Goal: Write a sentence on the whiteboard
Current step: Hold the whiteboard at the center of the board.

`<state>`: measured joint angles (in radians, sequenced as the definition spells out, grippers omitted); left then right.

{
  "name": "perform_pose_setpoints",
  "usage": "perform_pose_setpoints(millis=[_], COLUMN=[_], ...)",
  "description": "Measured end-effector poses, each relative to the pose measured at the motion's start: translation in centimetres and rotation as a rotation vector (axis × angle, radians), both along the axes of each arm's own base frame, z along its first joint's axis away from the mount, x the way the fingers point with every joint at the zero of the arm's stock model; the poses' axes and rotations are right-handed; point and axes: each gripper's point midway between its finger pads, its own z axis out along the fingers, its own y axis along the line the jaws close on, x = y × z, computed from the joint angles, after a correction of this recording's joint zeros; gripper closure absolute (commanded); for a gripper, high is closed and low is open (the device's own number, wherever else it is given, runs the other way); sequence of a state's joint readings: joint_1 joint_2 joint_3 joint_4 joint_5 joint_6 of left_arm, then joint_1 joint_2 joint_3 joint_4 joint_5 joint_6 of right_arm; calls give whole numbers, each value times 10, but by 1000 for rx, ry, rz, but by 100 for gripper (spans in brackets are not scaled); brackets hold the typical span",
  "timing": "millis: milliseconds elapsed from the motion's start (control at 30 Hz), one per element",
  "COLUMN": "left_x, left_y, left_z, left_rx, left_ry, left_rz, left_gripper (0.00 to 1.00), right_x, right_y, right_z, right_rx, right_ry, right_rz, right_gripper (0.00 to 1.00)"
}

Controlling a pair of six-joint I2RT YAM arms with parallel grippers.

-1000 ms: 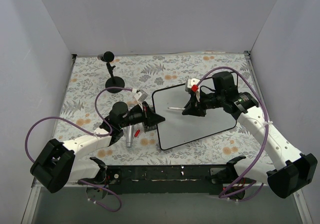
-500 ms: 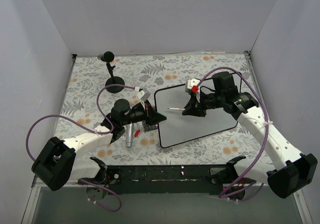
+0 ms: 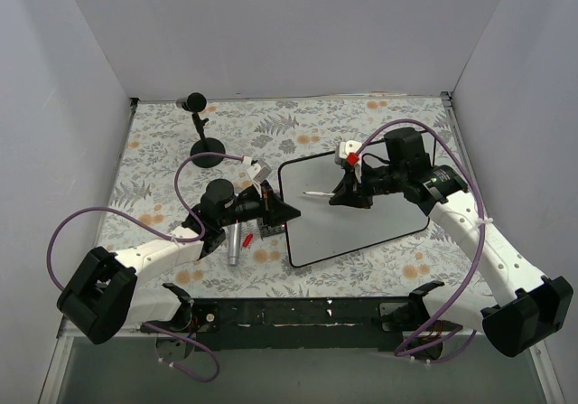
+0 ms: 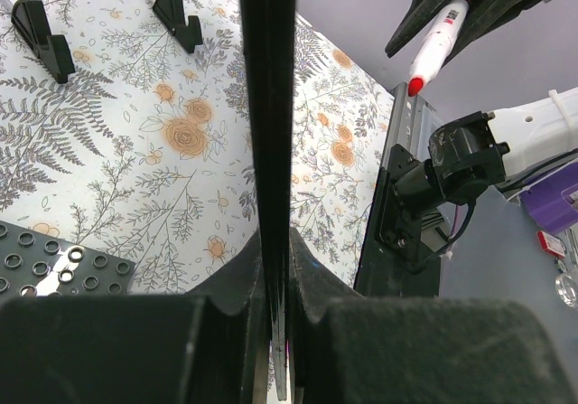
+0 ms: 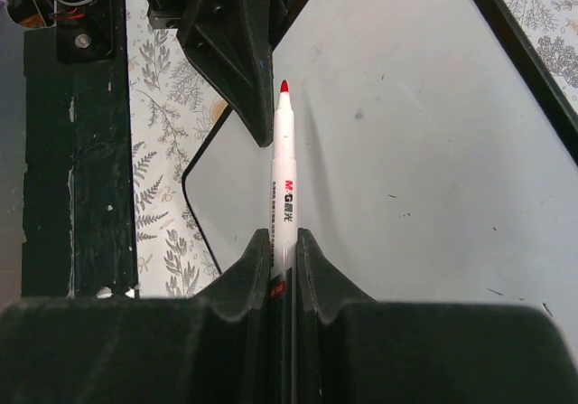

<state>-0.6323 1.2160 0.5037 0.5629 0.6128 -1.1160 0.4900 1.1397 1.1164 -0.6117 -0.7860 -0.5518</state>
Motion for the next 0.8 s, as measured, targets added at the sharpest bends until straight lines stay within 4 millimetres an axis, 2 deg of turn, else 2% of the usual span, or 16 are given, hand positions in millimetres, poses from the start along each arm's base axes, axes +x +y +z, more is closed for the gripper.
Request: perform_pose_setpoints(millis=[800], left_x=[-4], left_y=[3], left_z=[-3], left_rx=[-4], left_ry=[-6], left_rz=[3], left_gripper=[100], right_x=[2], right_y=[-1], right_z=[-4], right_rx=[-19], right_ry=[-8], right_rz=[24], right_gripper=[99])
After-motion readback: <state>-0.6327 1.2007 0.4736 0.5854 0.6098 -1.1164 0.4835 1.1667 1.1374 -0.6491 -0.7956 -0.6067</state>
